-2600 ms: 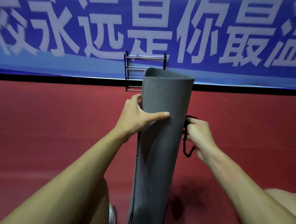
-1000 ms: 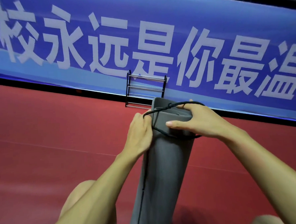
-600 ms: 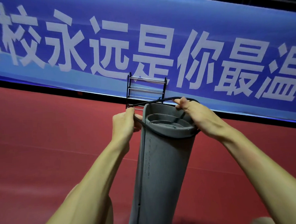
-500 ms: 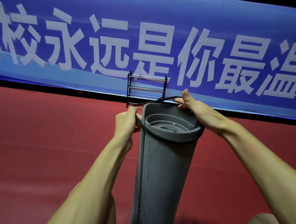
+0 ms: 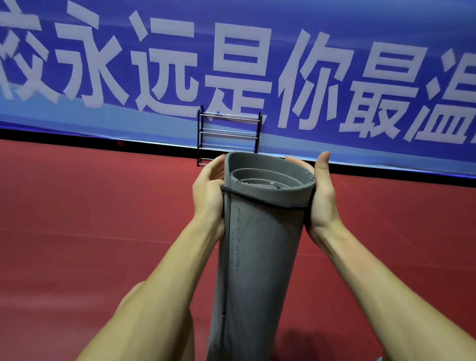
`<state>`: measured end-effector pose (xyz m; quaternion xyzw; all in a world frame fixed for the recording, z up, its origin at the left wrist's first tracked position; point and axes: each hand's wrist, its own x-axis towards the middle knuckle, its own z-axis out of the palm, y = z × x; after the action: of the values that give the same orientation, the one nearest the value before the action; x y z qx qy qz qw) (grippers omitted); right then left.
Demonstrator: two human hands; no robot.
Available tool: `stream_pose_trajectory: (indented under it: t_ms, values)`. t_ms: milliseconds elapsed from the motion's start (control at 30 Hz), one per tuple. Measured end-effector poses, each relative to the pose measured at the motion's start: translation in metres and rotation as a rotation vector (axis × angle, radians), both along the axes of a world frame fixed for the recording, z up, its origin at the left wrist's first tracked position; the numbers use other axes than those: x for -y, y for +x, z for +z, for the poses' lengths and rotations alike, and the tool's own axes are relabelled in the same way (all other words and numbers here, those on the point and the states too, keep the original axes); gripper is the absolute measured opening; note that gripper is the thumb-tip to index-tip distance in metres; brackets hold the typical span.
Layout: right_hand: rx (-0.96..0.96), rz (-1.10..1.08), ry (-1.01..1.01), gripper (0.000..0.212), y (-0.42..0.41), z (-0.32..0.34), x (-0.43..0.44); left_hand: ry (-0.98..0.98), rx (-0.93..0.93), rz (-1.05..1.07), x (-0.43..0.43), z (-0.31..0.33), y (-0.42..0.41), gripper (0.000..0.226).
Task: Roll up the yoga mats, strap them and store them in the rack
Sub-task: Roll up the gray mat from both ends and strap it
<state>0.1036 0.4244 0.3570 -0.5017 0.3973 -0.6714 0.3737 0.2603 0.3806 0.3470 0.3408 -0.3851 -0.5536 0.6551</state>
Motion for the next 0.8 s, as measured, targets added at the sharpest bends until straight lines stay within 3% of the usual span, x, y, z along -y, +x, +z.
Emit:
stream_pose_trajectory:
  t_ms: [67,200,300,433,633,733,800]
  values:
    - [-0.050,0.001,-0.038,0.086,-0.002,-0.007,-0.002,-0.049,0.004,0.006,0.000,0.002,-0.004,0.050]
    - [-0.224,0.004,-0.078,0.116,-0.017,-0.023,0.002,-0.045,0.053,0.032,0.002,0.003,-0.010,0.041]
    - [-0.307,0.007,-0.071,0.123,-0.026,-0.032,0.002,-0.003,0.127,-0.038,0.005,0.000,-0.013,0.041]
    - [-0.273,0.012,-0.078,0.115,-0.038,-0.045,-0.003,0.006,0.330,-0.162,0.000,-0.007,-0.019,0.031]
    - [-0.269,0.063,-0.067,0.095,-0.059,-0.050,-0.009,-0.018,0.452,-0.173,-0.008,-0.018,-0.032,0.033]
    - [-0.301,0.101,-0.083,0.082,-0.066,-0.057,-0.008,-0.172,0.500,-0.062,-0.006,-0.018,-0.034,0.027]
    - [-0.336,0.136,-0.050,0.090,-0.072,-0.061,-0.010,-0.261,0.435,-0.107,-0.003,-0.017,-0.031,0.037]
